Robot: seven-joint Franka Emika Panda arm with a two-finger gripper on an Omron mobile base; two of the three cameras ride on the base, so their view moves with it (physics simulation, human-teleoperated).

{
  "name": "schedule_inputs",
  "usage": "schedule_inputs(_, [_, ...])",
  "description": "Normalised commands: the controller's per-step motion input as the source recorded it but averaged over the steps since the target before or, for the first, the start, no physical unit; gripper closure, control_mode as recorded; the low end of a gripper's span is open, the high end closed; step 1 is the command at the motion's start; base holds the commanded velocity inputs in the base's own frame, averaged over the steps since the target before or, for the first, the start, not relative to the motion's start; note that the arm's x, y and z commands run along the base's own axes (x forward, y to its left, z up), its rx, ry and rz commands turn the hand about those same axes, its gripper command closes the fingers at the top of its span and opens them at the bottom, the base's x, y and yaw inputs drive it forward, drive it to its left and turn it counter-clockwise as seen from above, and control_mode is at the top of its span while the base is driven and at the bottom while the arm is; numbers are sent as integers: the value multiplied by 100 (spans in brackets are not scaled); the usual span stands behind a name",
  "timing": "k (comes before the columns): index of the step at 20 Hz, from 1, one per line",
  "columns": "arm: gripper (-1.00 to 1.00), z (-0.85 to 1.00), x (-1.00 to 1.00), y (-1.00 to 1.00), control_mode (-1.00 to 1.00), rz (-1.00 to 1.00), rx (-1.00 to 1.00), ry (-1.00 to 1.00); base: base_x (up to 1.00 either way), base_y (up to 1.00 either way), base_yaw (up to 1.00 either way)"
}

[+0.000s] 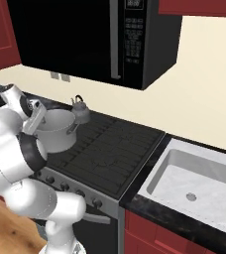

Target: Pick the kettle from the cabinet and place it on a stove burner. Then pick the pot from the counter and place it on another stove burner. Finally, turn both burners on.

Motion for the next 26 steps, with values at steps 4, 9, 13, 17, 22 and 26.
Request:
schedule_inputs(4, [-100,45,-22,0,-100,0,0,-6,0,0,0])
schedule_inputs(9, [-100,50,-26,0,-100,0,-3,-6,0,0,0])
schedule_inputs(13, [-100,50,-29,0,-100,0,-7,-7,0,0,0])
schedule_inputs(17, [-100,37,-38,0,-100,0,-6,-7,0,0,0])
schedule_inputs(22, [-100,19,-42,1,-100,0,-3,-5,0,0,0])
schedule_inputs(26, [-100,0,-33,0,-100,0,-3,-1,0,0,0])
